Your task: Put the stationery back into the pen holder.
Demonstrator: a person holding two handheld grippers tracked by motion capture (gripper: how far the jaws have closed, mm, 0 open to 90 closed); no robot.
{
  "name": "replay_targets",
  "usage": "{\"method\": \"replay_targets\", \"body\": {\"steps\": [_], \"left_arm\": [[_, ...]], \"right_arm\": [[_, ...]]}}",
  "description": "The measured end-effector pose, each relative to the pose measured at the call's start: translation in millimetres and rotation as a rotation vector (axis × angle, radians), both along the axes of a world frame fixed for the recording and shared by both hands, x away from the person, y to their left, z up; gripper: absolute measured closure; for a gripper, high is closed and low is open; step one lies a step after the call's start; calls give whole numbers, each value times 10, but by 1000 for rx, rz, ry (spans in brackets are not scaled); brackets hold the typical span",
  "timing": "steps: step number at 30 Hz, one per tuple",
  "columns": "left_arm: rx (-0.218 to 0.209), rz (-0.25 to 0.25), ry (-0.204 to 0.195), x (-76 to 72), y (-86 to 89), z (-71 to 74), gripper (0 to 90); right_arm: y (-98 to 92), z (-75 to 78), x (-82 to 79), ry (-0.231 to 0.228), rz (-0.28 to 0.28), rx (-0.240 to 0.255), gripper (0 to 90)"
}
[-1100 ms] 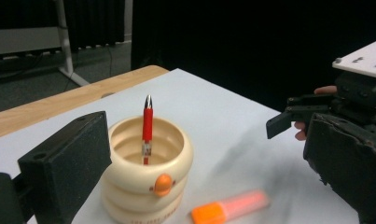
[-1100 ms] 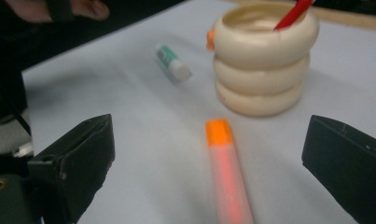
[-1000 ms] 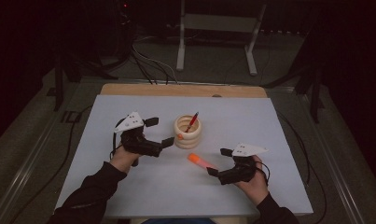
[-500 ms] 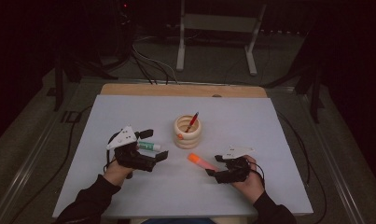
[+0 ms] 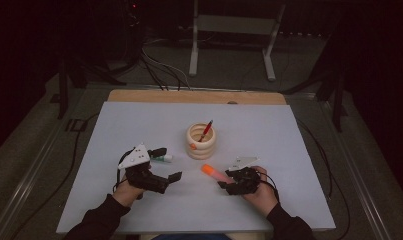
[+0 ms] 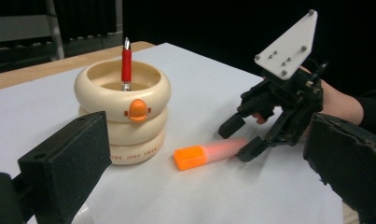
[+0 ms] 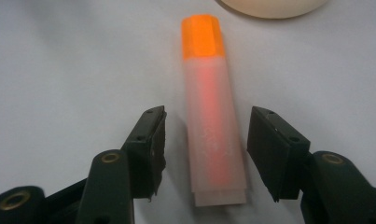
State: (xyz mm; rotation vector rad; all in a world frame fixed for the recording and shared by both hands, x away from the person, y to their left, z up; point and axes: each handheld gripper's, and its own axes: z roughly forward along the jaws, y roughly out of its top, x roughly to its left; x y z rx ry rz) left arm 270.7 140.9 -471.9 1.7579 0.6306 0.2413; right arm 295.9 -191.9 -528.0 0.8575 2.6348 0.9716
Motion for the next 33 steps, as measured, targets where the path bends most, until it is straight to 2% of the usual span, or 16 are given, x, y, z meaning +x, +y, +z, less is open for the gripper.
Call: {"method": "replay_targets", "body": {"steps": [6, 9, 14, 17, 20, 22, 28, 33], "left_arm": [[1, -5, 5, -9, -15, -22, 13], [1, -6, 6, -8, -20, -30, 13], [5, -4, 12, 2, -25, -49, 13], [4, -3, 13, 7, -23, -50, 13], [3, -5, 15, 9, -28, -52, 13], [0, -6, 16, 9, -35, -56, 13], [-6, -3, 21, -1, -49, -53, 13], [-21, 3, 29, -17, -50, -34, 13]], "right_arm": [[72, -17, 28, 2, 1, -40, 516], [88, -3, 46, 8, -9, -53, 555], [144, 27, 43, 9, 9, -102, 639], [185, 48, 50, 23, 9, -131, 645], [190, 58, 78, 48, 2, -134, 648], [208, 59, 57, 33, -3, -145, 651], [169, 63, 16, 11, -4, -106, 652], [141, 182, -50, -22, 1, -51, 652]]}}
